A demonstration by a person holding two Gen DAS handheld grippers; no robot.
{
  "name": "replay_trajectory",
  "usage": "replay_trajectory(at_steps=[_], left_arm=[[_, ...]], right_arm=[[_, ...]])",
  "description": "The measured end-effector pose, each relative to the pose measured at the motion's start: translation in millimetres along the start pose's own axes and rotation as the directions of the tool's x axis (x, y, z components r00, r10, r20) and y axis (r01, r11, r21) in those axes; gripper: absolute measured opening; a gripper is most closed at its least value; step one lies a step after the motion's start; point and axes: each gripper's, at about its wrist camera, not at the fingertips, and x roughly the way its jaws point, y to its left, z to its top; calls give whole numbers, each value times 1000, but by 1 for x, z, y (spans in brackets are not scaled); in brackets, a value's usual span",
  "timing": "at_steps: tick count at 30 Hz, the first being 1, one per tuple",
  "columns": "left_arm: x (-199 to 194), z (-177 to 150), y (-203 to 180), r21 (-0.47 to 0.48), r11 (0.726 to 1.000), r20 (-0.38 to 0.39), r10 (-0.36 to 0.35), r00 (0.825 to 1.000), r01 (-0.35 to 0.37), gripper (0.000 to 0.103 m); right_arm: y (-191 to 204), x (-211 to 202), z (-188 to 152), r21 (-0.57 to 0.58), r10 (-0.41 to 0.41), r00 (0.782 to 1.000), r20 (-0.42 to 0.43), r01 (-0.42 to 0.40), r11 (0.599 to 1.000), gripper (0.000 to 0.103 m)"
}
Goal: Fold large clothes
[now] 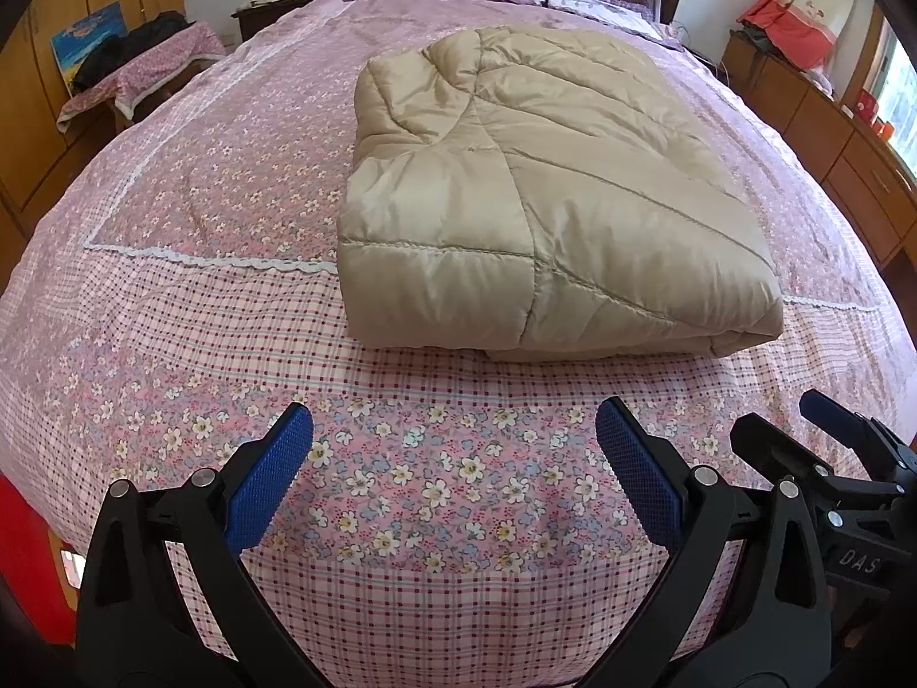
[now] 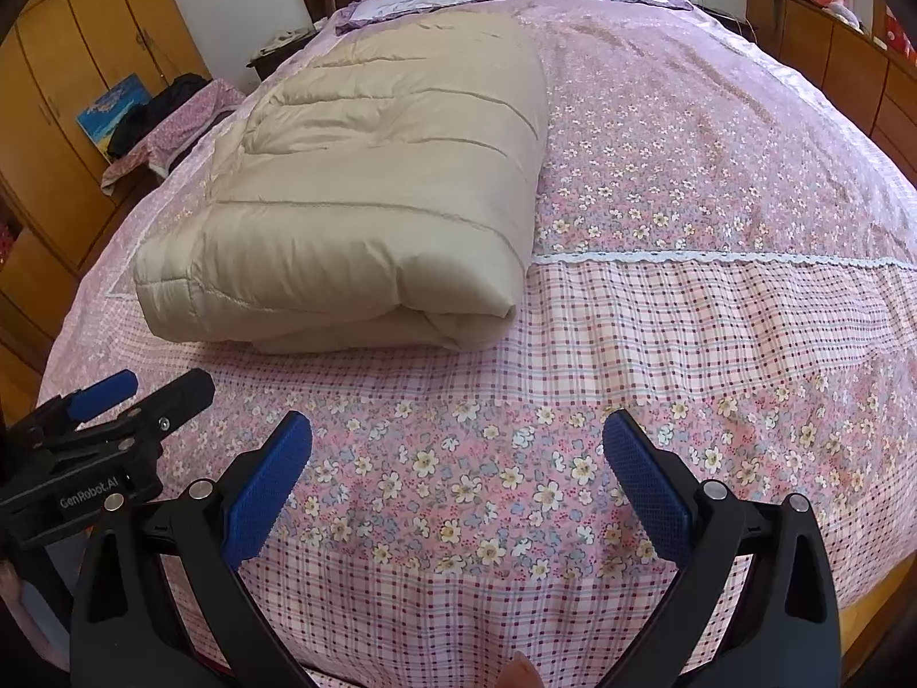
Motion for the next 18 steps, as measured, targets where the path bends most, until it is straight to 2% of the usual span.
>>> replay_trajectory(at_steps=[18], left_arm=[[-1,-8,-14,32,999,-21,4,1000,-4,99]], right_arm=[[-9,-1,-2,15,-4,1000,-4,4,1000,98]])
